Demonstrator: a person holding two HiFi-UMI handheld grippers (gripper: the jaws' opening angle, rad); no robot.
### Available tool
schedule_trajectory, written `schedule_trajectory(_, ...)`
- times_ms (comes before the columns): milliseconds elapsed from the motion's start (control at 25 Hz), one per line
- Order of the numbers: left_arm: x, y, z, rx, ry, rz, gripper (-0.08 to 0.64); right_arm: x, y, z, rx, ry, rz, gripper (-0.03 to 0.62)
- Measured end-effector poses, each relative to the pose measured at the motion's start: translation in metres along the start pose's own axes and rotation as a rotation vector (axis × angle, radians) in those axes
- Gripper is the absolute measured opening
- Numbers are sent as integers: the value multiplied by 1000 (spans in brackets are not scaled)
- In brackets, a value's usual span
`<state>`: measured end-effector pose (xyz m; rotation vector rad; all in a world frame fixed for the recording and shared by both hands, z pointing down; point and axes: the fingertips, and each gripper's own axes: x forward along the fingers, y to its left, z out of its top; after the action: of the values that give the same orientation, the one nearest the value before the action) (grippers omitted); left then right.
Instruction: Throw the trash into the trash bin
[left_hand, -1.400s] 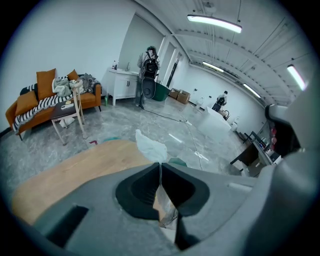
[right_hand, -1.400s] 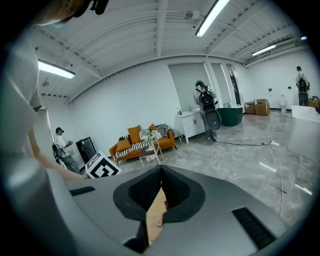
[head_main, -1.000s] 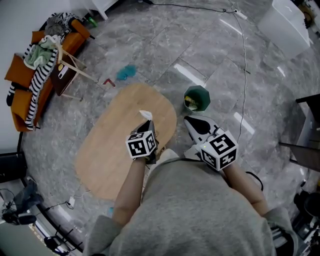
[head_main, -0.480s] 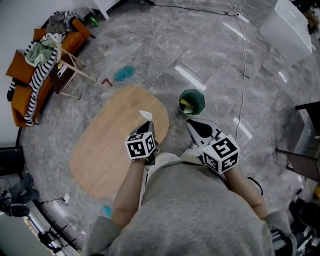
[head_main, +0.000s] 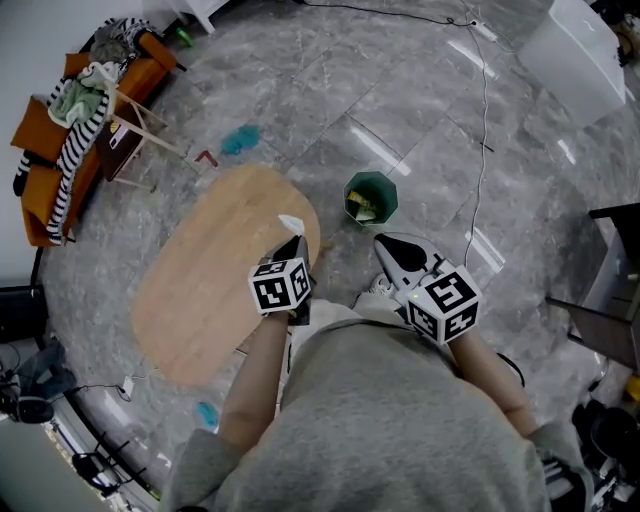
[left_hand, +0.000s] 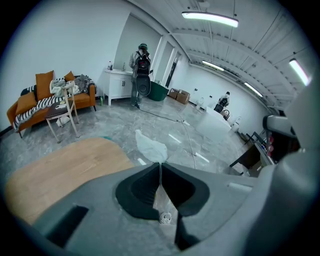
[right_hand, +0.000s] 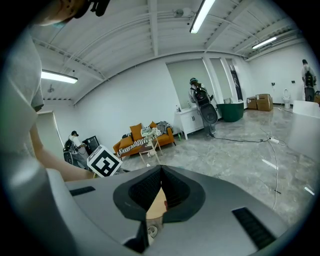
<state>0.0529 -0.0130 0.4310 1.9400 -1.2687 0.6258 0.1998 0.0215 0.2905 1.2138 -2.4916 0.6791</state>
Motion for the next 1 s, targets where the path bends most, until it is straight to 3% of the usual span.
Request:
schedule_trajectory(600,23,-63,-8,8,-4,-8,23,-47,-50,-21,26,1,-13,8)
schedule_trajectory(1000,34,-83,-8,30,17,-35,23,-60,-68,-32,75,-6,-51,8)
